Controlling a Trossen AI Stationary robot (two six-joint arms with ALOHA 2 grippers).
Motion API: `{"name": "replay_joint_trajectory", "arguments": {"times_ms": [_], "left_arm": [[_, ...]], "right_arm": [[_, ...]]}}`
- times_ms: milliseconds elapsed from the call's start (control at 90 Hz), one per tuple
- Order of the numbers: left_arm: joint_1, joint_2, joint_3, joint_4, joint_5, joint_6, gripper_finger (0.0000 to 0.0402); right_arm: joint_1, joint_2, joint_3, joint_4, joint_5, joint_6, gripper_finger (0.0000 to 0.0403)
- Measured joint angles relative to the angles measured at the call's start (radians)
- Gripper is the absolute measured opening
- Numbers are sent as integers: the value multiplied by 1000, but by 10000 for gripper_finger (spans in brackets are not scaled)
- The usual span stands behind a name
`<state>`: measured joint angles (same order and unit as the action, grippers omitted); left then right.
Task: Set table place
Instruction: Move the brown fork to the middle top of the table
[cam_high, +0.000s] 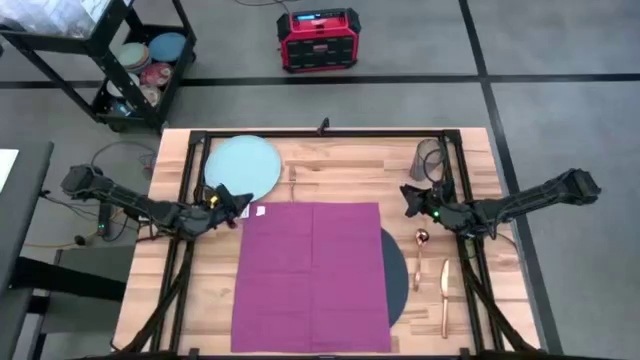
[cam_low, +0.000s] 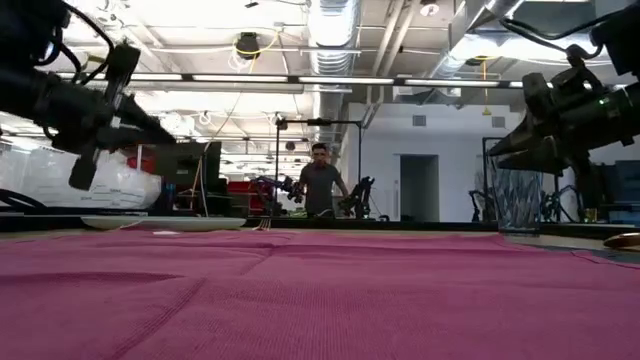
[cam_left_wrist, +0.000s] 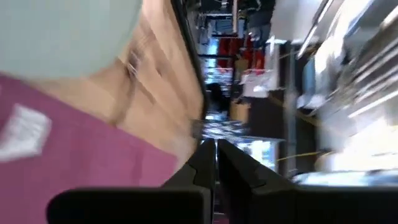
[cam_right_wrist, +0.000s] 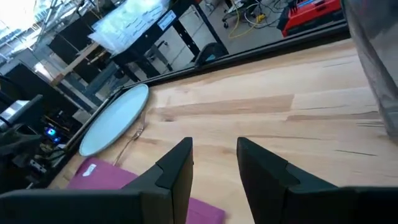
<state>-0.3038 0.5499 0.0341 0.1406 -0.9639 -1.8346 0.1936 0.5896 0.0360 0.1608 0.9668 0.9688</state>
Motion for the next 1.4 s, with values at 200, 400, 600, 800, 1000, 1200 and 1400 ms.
{"name": "replay_joint_trajectory", "arguments": {"times_ms": [200,400,600,800,1000,1200,1400], "left_arm": [[3,0,0,-115,0,17,0],[4,0,2,-133,14,152,0],[20,-9,0,-21,165,537,0],[83,-9,152,173,434,942,0],[141,118,661,-363,488,1246,0],[216,364,1106,-1020,425,1393,0],[305,529,1242,-1343,383,1437,0]], "right_arm": [[0,0,0,0,-18,1,114],[0,0,0,-3,-75,1,114],[1,0,0,-2,-158,3,114],[1,0,0,90,-221,16,114],[0,-1,0,180,-235,52,114],[0,-1,0,219,-235,80,114],[-18,-3,8,486,-263,42,114]]}}
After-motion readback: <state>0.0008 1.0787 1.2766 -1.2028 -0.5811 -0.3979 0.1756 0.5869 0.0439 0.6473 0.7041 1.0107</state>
